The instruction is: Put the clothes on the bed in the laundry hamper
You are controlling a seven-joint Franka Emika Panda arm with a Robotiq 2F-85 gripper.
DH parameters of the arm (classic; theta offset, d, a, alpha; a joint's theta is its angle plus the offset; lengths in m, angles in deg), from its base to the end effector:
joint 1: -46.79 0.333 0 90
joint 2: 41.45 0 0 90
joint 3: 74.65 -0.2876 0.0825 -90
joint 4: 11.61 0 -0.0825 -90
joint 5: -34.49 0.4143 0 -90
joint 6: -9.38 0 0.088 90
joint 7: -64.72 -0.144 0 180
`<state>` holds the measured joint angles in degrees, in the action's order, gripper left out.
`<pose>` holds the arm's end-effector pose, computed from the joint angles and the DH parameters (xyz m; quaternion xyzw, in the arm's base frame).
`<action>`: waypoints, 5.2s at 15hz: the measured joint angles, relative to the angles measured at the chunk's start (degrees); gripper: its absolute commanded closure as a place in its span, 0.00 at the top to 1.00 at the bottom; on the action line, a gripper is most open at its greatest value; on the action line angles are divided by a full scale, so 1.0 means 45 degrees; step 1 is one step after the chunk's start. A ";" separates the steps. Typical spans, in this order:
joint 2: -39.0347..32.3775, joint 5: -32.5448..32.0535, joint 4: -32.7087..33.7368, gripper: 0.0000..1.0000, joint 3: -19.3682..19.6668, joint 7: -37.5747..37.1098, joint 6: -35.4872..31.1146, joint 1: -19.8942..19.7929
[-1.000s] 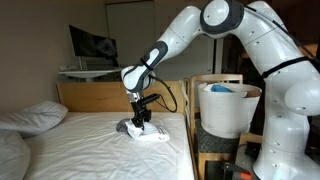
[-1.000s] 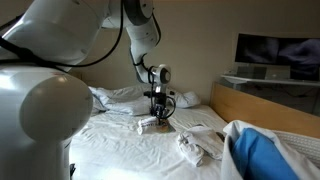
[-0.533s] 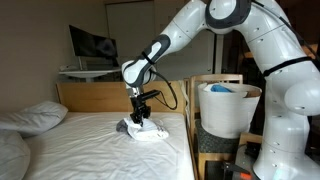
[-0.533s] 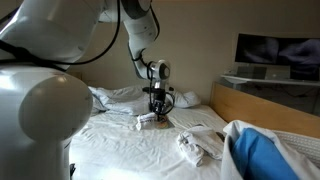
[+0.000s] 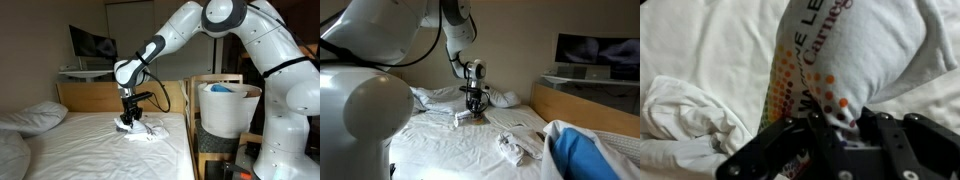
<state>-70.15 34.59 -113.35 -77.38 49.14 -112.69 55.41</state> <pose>0.6329 0.1268 0.1848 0.9965 -0.0394 -0.0736 0.0049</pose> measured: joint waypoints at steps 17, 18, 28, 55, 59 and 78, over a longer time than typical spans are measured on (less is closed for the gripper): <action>0.0781 -0.0463 0.2307 0.10 0.2742 -0.1177 0.2129 -0.1618; 0.0931 -0.0636 0.2330 0.10 0.2897 -0.1560 0.2140 -0.1634; 0.2062 -0.1051 0.2229 0.30 0.3203 -0.4625 0.2151 -0.1665; 0.4619 -0.3461 0.0385 0.29 0.5779 -0.5426 0.2268 -0.5274; 0.4629 -0.3460 0.0384 0.09 0.5706 -0.5426 0.2275 -0.5279; 0.4137 -0.5876 -0.0527 0.10 0.6954 -0.4677 0.3689 -0.6881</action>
<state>-51.53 8.15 -115.72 -46.09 28.09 -96.08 24.45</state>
